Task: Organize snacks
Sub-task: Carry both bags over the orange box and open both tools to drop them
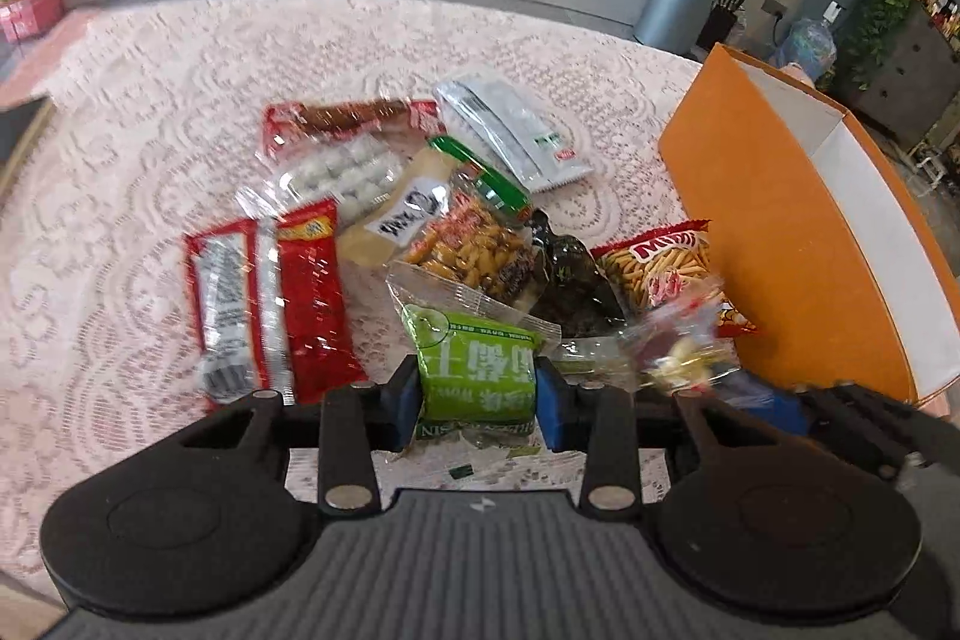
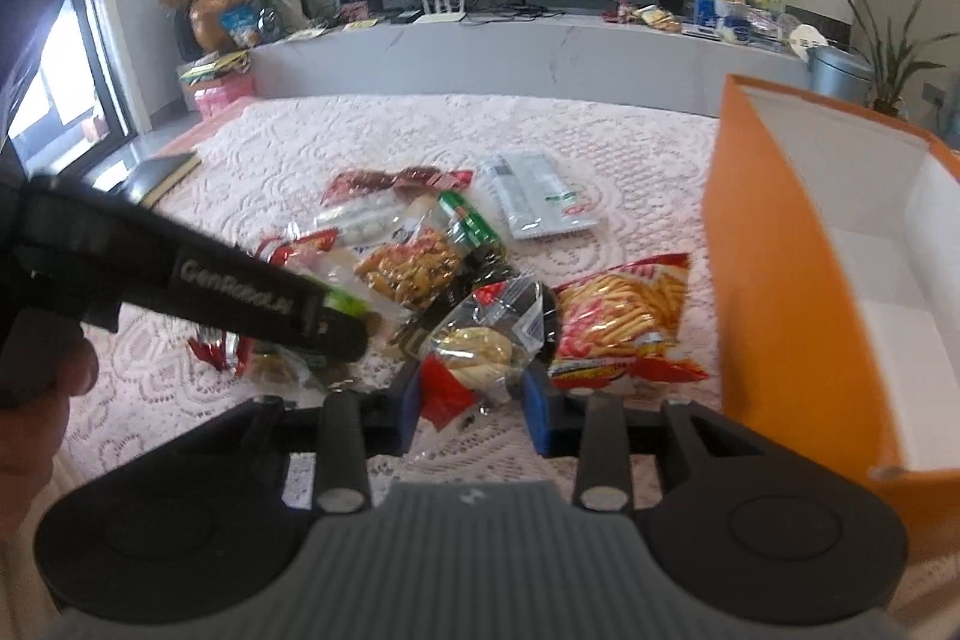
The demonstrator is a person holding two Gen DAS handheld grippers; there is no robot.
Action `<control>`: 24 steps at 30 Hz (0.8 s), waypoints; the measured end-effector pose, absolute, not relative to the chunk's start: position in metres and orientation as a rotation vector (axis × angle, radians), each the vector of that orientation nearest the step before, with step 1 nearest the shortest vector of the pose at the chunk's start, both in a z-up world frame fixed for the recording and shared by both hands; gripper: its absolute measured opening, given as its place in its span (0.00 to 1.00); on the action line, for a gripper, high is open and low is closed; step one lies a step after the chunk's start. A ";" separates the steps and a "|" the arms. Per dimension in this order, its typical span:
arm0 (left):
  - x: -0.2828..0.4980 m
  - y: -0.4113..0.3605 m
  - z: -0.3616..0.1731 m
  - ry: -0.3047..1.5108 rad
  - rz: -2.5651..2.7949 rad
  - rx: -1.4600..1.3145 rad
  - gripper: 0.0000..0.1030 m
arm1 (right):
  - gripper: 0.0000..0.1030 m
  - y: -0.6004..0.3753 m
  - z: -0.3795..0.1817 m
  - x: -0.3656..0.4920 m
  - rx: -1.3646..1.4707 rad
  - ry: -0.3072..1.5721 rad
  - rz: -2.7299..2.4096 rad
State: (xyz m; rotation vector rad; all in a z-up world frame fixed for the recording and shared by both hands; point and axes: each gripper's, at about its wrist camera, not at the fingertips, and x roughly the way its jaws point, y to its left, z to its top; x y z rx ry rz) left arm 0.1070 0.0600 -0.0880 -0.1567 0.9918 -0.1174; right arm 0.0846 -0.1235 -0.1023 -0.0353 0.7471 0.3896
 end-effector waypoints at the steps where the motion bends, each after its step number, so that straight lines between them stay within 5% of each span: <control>1: 0.104 0.059 -0.084 0.983 -0.114 -0.146 0.41 | 0.33 -0.128 -0.098 0.083 -0.021 0.743 0.383; 15: 0.094 -0.011 0.007 0.808 -0.196 0.030 0.41 | 0.33 -0.200 -0.011 0.064 -0.014 0.595 0.294; 24: 0.117 -0.096 0.028 0.782 -0.397 0.147 0.41 | 0.33 -0.283 0.021 0.084 -0.037 0.661 0.235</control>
